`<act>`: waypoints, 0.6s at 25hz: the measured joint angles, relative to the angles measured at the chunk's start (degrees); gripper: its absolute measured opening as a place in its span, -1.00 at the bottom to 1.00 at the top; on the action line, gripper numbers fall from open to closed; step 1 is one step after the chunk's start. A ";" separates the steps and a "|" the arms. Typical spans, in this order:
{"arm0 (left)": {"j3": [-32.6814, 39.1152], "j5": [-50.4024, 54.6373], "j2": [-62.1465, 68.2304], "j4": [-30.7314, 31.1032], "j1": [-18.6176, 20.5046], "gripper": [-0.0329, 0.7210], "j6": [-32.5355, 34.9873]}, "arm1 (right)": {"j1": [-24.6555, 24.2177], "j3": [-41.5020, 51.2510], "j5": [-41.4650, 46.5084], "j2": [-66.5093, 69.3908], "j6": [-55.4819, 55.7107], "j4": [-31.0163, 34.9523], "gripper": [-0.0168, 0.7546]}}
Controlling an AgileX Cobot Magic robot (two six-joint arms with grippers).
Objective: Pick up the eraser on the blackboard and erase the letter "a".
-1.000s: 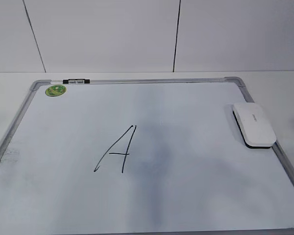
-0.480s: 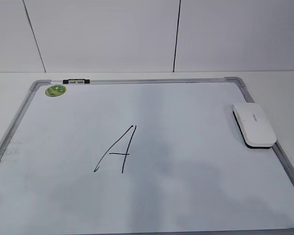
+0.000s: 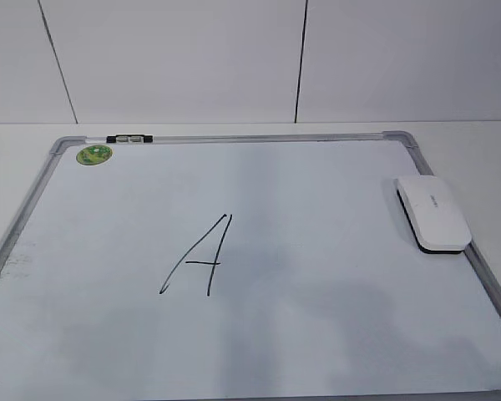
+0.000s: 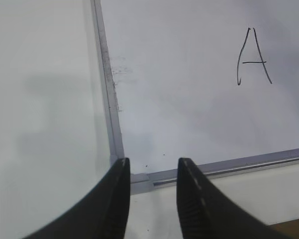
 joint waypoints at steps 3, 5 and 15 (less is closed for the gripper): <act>0.00 0.00 0.00 0.65 0.00 -0.26 0.02 | 0.00 0.50 -0.68 0.00 0.00 -0.36 0.50; 0.00 0.00 0.00 1.04 0.00 -0.26 0.02 | 0.00 0.54 -0.90 0.00 0.00 -0.50 0.50; 0.00 0.00 0.00 3.60 0.00 -0.26 0.12 | 0.00 0.63 -1.16 0.00 -0.09 -0.76 0.50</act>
